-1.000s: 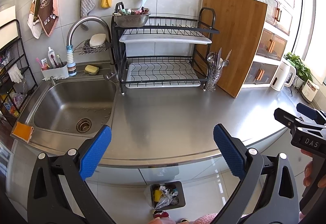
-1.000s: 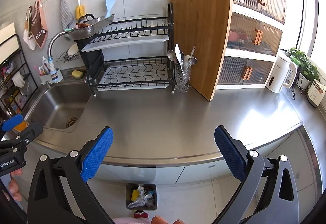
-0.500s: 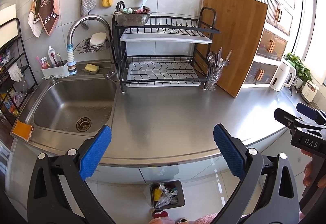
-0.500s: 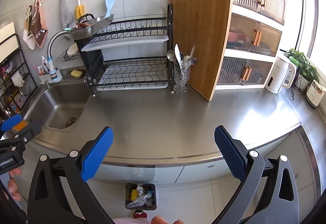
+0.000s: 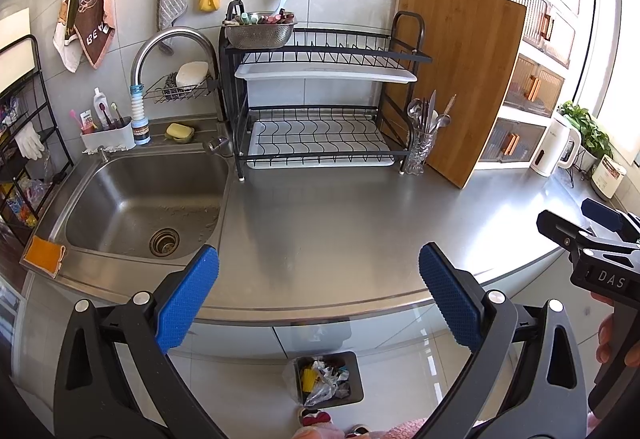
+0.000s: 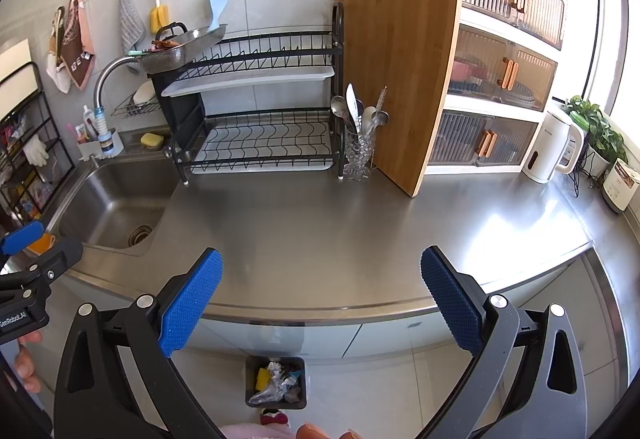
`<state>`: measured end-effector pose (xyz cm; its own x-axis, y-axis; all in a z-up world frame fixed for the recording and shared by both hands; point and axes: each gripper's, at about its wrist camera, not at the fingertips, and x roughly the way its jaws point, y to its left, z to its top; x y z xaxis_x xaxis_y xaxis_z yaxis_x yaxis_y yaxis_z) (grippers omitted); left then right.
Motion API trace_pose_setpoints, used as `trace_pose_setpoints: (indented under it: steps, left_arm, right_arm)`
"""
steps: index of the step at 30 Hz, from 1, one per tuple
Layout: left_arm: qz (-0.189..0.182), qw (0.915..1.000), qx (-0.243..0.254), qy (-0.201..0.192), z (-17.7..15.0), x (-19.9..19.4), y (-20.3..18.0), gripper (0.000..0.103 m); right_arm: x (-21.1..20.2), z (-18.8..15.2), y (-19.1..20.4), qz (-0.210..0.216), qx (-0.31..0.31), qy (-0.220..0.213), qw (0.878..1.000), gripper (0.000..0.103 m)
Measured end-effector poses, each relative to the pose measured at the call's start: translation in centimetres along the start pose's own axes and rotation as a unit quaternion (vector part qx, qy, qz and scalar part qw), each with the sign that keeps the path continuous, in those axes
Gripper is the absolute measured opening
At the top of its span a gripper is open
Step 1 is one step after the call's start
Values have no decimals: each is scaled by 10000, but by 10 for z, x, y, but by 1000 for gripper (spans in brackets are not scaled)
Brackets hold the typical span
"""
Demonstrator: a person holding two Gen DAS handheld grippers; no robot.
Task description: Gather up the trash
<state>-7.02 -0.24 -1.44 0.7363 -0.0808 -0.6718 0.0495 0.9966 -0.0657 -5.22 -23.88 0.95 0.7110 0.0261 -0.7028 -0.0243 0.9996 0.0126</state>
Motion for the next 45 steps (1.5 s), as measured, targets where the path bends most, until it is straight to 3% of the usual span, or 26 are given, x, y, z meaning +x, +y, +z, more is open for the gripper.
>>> trace_pose_setpoints:
  steps: [45]
  left_arm:
    - [95,9999,-54,92,2,14,3,95]
  right_arm:
    - [16,1,3,37,110,85,9999,100]
